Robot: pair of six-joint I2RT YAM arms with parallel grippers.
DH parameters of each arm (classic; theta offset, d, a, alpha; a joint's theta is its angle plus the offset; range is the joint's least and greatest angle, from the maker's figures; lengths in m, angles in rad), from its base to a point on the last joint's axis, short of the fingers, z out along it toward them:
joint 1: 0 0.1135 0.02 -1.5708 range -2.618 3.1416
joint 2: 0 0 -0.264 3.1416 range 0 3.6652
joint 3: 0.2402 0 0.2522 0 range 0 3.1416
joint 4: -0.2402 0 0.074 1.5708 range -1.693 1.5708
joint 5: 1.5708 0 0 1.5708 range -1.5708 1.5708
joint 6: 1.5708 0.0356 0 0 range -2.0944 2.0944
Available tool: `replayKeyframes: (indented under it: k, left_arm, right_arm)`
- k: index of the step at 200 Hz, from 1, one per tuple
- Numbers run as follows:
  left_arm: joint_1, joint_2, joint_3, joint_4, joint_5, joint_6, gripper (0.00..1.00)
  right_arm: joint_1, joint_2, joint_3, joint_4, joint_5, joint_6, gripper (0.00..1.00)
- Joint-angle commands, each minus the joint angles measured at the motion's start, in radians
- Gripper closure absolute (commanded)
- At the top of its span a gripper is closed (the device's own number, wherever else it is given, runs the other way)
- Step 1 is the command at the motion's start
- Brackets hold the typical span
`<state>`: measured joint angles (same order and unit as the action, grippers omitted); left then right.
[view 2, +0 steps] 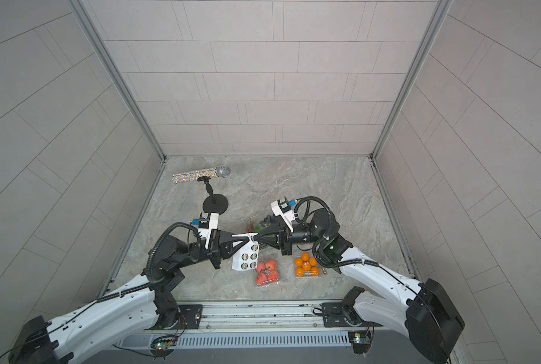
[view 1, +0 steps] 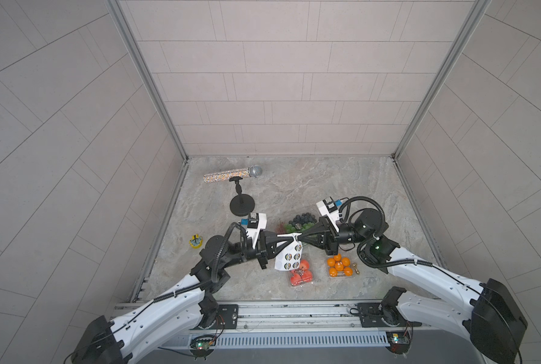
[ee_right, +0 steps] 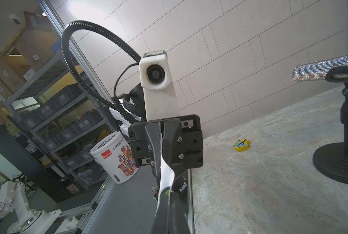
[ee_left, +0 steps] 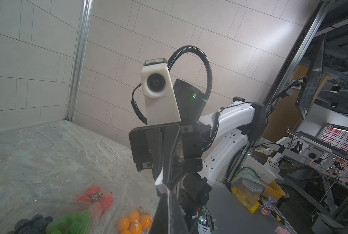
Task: Label fruit boxes
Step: Adjust the label sticker.
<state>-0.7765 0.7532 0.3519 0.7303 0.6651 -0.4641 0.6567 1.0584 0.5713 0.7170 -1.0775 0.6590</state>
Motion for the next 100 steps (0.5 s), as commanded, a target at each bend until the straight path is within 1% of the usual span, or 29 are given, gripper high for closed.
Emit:
replayKeyframes:
  k: [1,24,55,100]
  left_arm:
    - [0.005,0.003,-0.019,0.031,-0.001,0.004,1.00]
    - [0.005,0.010,-0.021,0.021,-0.018,0.007,1.00]
    - [0.005,0.017,-0.027,0.030,-0.018,0.007,1.00]
    - [0.006,0.010,-0.034,0.041,-0.016,-0.002,1.00]
  right_arm:
    - [0.012,-0.016,-0.004,0.057,-0.028,0.008,1.00]
    - [0.018,-0.021,-0.006,0.058,-0.026,0.010,1.00]
    - [0.021,-0.028,-0.015,0.076,-0.020,0.009,1.00]
    - [0.021,-0.043,-0.015,0.055,-0.016,-0.006,1.00]
